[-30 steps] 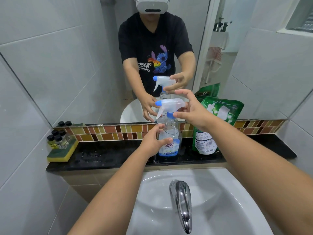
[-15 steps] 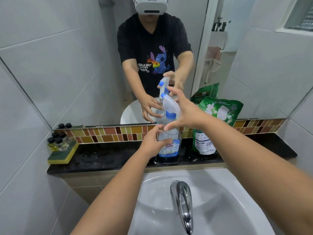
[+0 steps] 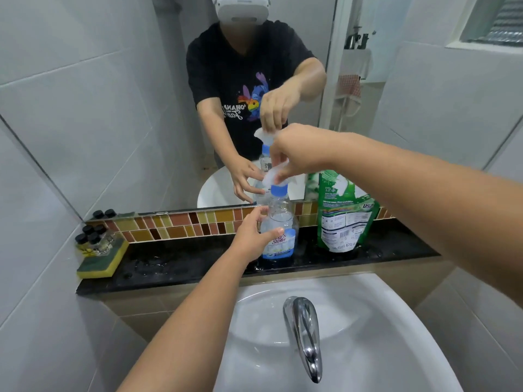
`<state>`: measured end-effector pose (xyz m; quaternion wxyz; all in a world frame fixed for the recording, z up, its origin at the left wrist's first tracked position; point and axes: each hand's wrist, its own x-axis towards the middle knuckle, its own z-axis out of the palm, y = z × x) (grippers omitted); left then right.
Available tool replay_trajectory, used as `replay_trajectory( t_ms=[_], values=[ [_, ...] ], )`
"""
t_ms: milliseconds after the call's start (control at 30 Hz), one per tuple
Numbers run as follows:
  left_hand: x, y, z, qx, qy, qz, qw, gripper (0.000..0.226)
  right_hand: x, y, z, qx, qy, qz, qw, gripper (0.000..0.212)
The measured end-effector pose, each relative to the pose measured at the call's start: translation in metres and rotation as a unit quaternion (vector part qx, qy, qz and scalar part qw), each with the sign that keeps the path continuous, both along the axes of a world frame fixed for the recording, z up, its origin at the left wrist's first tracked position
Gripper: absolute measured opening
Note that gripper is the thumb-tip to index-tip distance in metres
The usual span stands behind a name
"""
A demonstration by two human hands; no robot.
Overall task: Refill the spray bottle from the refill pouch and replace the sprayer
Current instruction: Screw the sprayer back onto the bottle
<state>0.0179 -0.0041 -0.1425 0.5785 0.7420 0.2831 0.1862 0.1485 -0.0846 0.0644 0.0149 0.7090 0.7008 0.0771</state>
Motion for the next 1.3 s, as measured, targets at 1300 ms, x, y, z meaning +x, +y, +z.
replay_trajectory(
  t_ms=[1300],
  values=[
    [0.005, 0.002, -0.012, 0.050, 0.001, 0.035, 0.998, 0.048, -0.016, 0.016, -0.021, -0.006, 0.084, -0.223, 0.971, 0.034]
  ],
)
